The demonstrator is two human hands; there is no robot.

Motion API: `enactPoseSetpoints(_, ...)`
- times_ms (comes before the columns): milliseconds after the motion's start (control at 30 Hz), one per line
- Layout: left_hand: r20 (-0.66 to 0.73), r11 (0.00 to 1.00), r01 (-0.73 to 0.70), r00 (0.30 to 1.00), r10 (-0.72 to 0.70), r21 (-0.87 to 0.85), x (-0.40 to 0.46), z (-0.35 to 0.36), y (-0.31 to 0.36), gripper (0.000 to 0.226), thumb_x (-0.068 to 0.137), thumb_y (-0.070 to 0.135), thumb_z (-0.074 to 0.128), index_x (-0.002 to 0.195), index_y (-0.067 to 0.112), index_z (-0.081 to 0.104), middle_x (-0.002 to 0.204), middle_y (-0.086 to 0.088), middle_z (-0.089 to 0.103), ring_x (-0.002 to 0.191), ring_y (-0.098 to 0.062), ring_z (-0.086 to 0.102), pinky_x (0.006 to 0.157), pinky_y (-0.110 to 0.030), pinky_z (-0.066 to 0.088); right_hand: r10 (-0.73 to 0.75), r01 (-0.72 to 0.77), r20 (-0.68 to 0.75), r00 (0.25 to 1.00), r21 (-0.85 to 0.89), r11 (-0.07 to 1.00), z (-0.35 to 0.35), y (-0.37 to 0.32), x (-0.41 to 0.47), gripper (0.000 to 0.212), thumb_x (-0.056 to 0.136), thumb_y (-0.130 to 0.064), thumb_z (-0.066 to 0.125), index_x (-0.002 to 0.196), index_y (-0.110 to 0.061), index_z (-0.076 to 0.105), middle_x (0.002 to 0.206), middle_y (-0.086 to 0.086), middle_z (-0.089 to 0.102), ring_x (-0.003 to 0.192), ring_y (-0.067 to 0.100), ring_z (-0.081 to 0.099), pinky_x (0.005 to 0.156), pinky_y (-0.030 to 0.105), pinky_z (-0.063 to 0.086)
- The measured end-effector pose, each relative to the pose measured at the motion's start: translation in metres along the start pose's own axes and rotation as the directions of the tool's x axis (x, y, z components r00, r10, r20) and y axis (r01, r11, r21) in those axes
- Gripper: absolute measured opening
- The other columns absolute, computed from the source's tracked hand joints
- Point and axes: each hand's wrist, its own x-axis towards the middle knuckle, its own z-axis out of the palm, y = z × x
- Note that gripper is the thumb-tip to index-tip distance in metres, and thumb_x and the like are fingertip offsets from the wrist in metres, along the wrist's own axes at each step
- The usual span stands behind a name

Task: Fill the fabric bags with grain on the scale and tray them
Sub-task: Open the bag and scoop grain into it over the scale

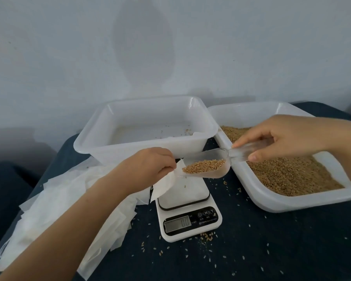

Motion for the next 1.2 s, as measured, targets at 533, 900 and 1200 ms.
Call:
enactPoseSetpoints(533,0.011,0.999,0.031,0.999,-0.03,-0.039,0.005,0.012,0.015,0.017,0.09,0.014,0.057,0.091,0.011,0.073,0.095,0.002,0.066,0.084,-0.013,0.06,0.077,-0.029,0.048,0.056,-0.021,0.153,0.987,-0.222,0.975,-0.033,-0.035,0.009,0.024,0.08,-0.043,0.066,0.102,-0.052,0.066,0.084,-0.026,0.065,0.067,-0.007,0.056,0.062,0.016,0.039)
enactPoseSetpoints(900,-0.033,0.999,0.01,0.999,-0.012,-0.051,0.007,0.014,0.018,0.015,0.088,0.012,0.059,0.087,0.01,0.074,0.091,0.002,0.066,0.079,-0.013,0.061,0.074,-0.032,0.05,0.089,-0.044,0.137,0.987,-0.3,0.953,-0.042,-0.05,0.012,0.027,0.074,-0.046,0.069,0.099,-0.052,0.067,0.08,-0.021,0.065,0.068,0.0,0.058,0.066,0.022,0.044)
enactPoseSetpoints(1200,-0.073,0.998,-0.005,0.997,0.001,-0.059,0.007,0.014,0.019,0.012,0.086,0.008,0.062,0.083,0.008,0.073,0.087,0.001,0.067,0.076,-0.013,0.062,0.071,-0.032,0.053,0.128,-0.083,0.103,0.986,-0.358,0.93,-0.055,-0.073,0.025,0.019,0.07,-0.042,0.072,0.088,-0.047,0.067,0.065,-0.014,0.065,0.054,-0.002,0.055,0.059,0.021,0.04)
